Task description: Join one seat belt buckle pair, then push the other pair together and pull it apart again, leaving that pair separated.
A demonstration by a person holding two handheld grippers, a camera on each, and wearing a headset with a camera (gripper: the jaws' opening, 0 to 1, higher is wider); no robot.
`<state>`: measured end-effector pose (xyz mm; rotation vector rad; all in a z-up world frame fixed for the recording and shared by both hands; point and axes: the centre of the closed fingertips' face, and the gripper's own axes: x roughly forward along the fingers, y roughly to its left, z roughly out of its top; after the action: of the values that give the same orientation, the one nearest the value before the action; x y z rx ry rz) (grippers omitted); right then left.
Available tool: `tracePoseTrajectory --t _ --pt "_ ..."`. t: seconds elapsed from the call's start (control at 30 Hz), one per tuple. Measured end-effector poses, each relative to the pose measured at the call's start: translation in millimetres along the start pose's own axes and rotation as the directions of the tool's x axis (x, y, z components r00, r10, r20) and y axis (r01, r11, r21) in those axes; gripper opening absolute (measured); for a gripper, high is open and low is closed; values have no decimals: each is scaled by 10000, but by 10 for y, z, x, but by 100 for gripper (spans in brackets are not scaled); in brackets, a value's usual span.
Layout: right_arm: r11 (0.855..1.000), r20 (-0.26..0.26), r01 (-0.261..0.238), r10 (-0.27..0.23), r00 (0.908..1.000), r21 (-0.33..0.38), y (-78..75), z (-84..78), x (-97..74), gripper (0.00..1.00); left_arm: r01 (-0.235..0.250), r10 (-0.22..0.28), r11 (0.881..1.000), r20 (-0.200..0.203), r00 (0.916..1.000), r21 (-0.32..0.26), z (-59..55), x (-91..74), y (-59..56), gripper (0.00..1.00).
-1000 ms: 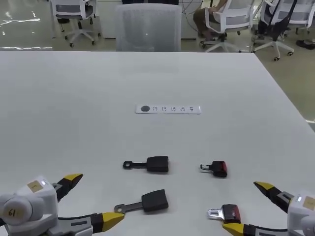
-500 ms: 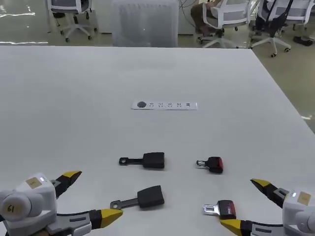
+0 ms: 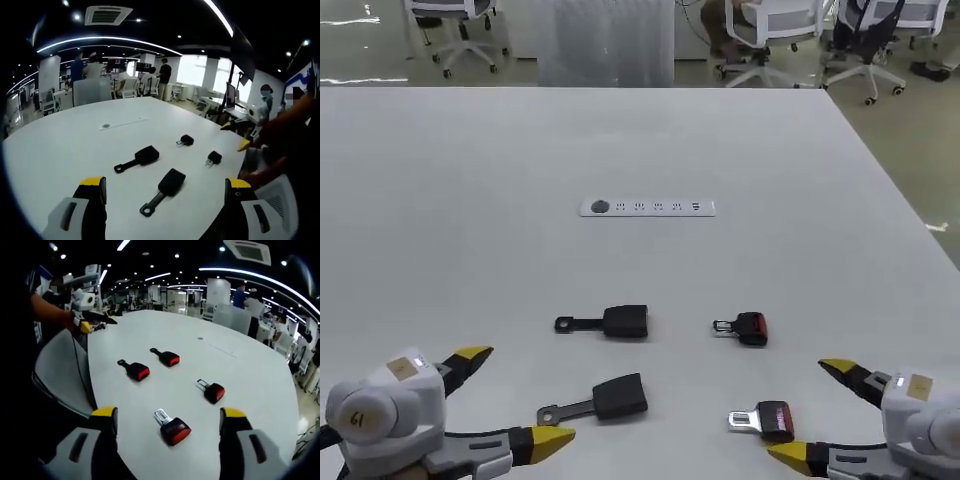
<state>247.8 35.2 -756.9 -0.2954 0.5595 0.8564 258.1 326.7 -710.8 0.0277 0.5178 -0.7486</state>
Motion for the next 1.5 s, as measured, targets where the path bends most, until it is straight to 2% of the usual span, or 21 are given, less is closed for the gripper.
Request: tracePoseTrajectory --t 0.13,0.63,0.77,1.0,1.13,1.5 --pt "9995 -230 -256 252 9994 -175 -4 -24 52 84 114 -113 9999 -122 9999 72 -31 87 5 100" --pt "9949 -679 -1003 1006 9926 77 -99 -208 217 83 417 -410 9991 -696 9967 86 -163 389 31 99" --pt "9924 -729 -1211 1222 9898 204 -121 -235 268 82 505 -500 9987 -786 9957 42 -160 468 10 99" --pt "9877 -853 -1522 1546 9843 347 -161 -304 370 82 698 -691 9976 -1131 9912 24 -228 594 8 98" --pt "9844 -901 -1704 1739 9806 447 -178 -337 418 82 844 -817 9963 -1418 9865 131 -309 674 40 98" --pt "9752 -1228 -2136 2192 9679 573 -185 -457 497 81 1116 -1072 9936 -1737 9790 161 -359 837 60 96"
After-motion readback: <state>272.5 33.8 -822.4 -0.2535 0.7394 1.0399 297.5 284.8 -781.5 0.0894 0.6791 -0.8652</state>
